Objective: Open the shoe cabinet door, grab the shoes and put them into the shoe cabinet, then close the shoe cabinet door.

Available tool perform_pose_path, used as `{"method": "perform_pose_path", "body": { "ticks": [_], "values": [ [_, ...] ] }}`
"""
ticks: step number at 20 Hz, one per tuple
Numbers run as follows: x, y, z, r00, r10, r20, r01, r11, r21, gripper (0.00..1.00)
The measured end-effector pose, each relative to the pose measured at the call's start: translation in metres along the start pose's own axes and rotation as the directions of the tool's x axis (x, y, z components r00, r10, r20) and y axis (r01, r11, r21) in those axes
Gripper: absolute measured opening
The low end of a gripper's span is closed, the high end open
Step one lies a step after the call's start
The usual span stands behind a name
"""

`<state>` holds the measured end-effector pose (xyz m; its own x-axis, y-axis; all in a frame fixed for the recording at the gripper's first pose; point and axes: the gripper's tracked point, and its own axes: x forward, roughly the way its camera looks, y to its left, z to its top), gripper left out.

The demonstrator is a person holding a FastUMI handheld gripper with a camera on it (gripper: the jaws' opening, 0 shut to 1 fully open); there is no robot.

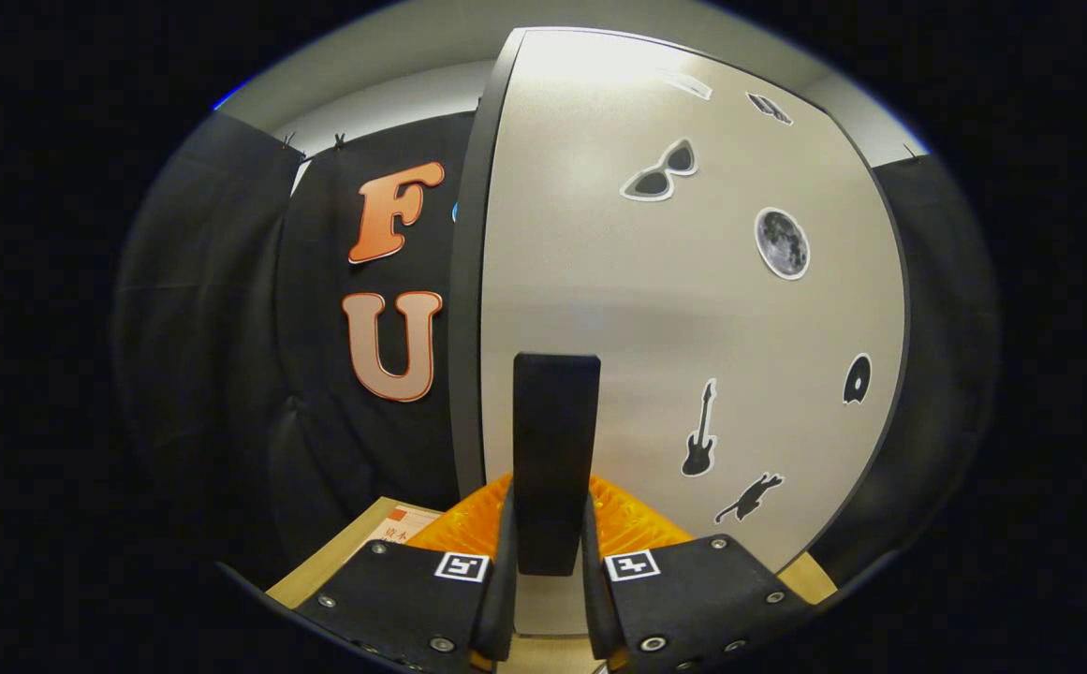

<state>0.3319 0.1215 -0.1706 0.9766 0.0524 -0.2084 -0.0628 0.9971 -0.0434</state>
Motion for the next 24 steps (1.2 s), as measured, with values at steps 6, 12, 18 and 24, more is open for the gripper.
{"method": "perform_pose_path", "body": {
  "ticks": [6,12,18,24],
  "values": [
    [-0.020,0.003,0.004,0.999,0.047,0.005,-0.047,0.999,0.024,0.26],
    [-0.052,-0.007,0.004,0.999,0.049,-0.001,-0.049,0.996,0.073,0.26],
    [-0.084,-0.023,0.004,1.000,-0.002,-0.012,0.003,0.996,0.090,0.26],
    [-0.107,-0.041,0.003,1.000,-0.009,-0.012,0.010,0.993,0.115,0.26]
  ]
}}
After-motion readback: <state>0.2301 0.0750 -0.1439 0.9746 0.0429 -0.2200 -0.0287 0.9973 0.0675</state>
